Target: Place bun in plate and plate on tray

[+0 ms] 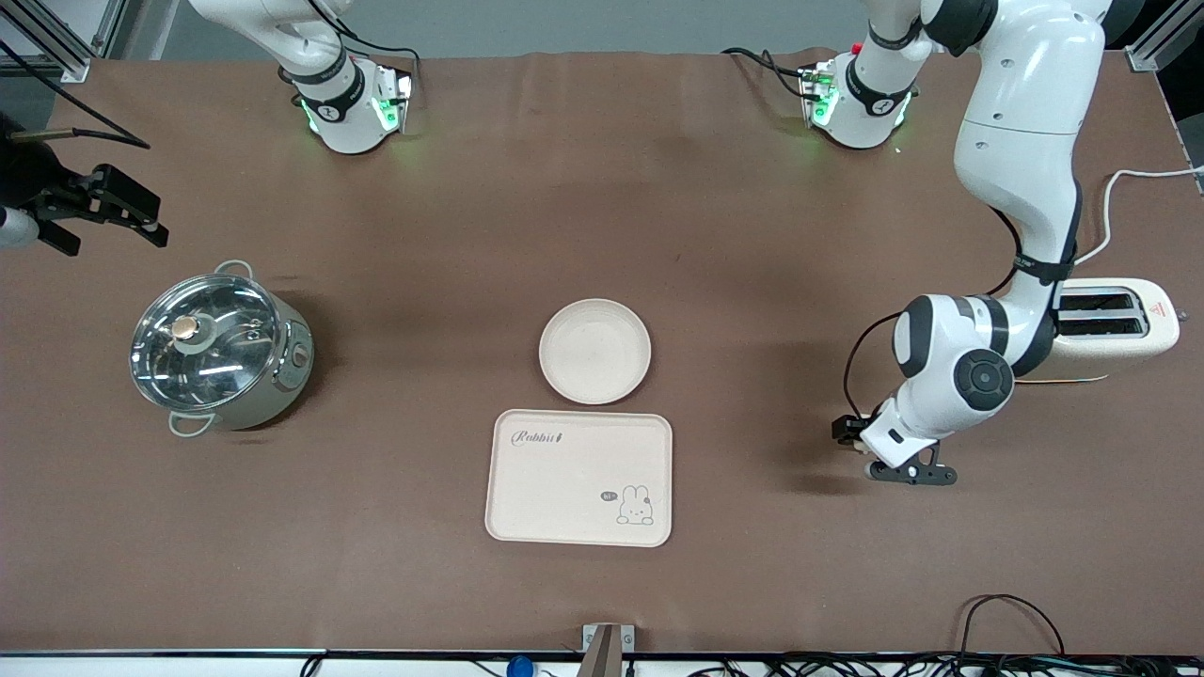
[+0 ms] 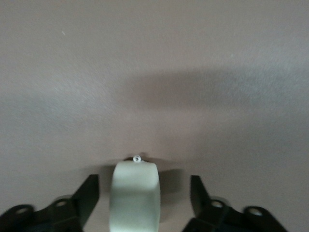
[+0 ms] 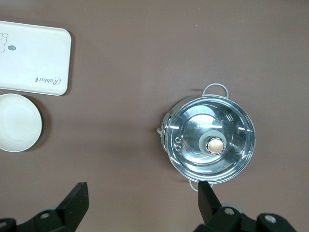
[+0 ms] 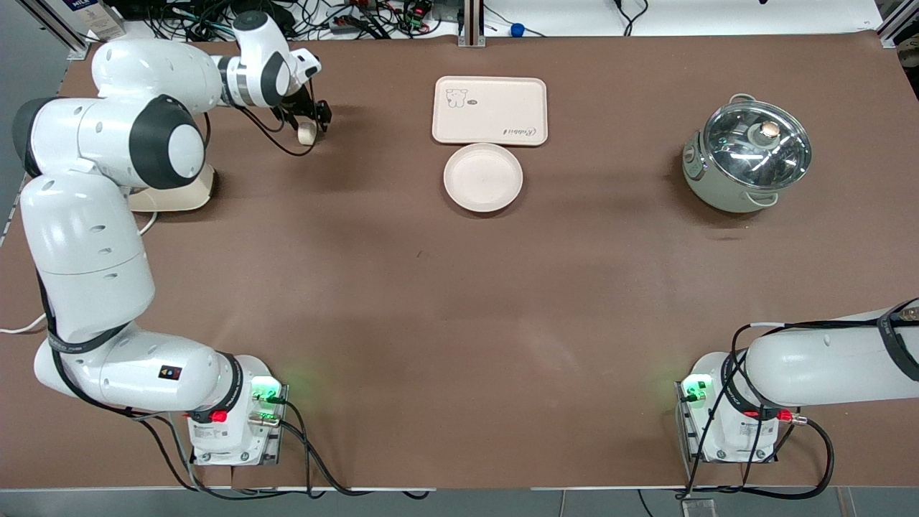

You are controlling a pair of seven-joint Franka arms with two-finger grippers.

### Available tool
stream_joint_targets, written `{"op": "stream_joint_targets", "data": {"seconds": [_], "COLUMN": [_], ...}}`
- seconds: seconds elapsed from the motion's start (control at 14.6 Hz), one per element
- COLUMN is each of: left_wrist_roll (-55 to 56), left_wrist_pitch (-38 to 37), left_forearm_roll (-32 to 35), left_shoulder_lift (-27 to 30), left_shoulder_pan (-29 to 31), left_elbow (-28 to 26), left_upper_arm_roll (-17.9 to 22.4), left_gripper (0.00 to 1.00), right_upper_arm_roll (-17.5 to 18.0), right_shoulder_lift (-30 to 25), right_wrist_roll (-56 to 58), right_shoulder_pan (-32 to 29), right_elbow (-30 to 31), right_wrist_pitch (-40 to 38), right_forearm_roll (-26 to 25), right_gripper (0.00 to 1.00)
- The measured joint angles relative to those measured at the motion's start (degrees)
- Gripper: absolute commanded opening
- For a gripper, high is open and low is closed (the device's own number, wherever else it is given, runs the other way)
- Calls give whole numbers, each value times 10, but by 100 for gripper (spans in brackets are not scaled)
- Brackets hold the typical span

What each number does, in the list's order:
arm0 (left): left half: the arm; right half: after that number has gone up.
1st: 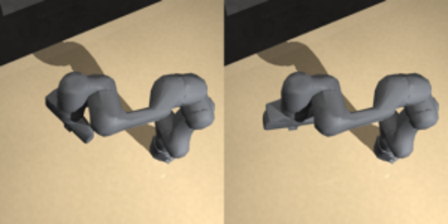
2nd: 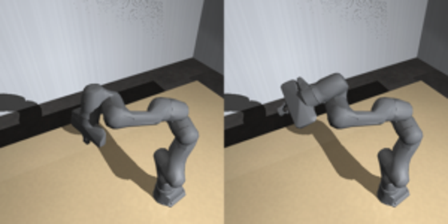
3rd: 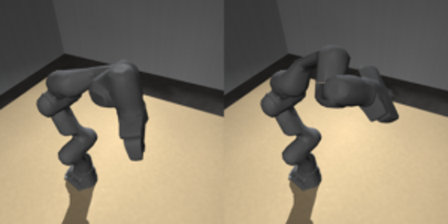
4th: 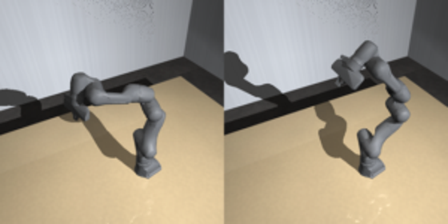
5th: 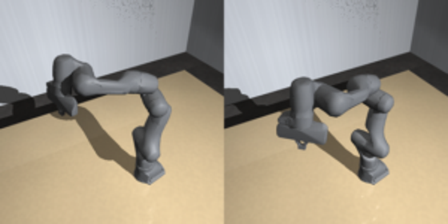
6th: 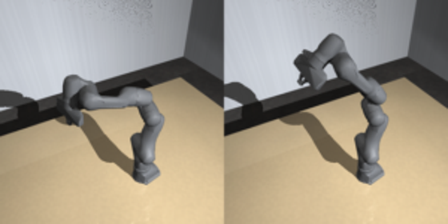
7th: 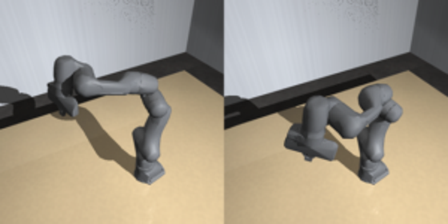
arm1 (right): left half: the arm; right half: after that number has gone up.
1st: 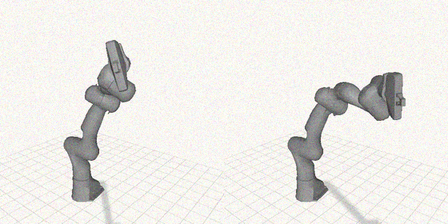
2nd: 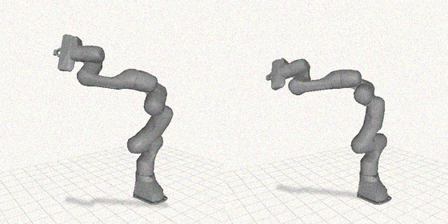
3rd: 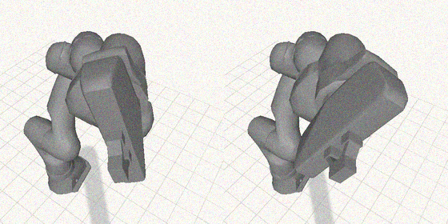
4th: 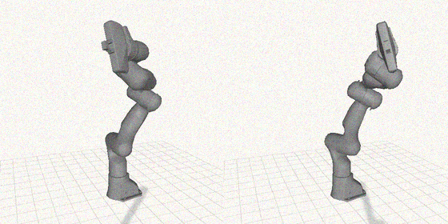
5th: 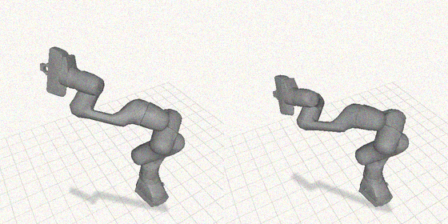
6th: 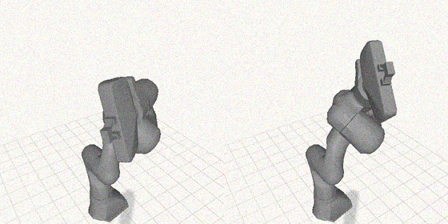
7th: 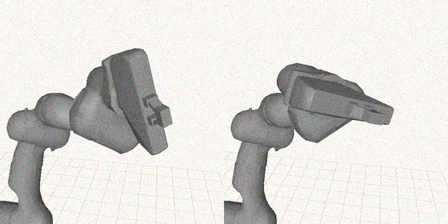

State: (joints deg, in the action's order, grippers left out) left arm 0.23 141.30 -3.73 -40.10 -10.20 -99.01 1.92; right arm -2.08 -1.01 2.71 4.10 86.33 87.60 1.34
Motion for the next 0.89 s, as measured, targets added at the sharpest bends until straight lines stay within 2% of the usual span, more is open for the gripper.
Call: {"op": "stream_joint_targets", "data": {"seconds": [0.07, 0.27, 0.48, 0.69, 0.89], "left_wrist_roll": [0, 2, 27, 114, 296], "left_wrist_pitch": [5, 6, 1, -83, -169], "left_forearm_roll": [0, -1, -1, -2, -1], "left_shoulder_lift": [0, 4, 21, 56, 70], "left_shoulder_pan": [0, 0, -1, -18, -107], "left_elbow": [-5, -6, -5, 18, 75], "left_upper_arm_roll": [-2, -6, -25, -72, -85], "left_gripper": [18, 1, 0, 0, 1], "right_upper_arm_roll": [-1, -1, -1, 0, 0], "right_shoulder_lift": [0, 0, 0, 0, 0], "right_wrist_roll": [0, 0, 0, 0, 0], "right_shoulder_pan": [0, -1, 0, 1, 1], "right_elbow": [0, 0, 0, 0, 0], "right_wrist_pitch": [0, 0, 10, 23, 23], "right_forearm_roll": [0, 0, 0, 0, 0], "right_gripper": [100, 100, 100, 100, 100]}}
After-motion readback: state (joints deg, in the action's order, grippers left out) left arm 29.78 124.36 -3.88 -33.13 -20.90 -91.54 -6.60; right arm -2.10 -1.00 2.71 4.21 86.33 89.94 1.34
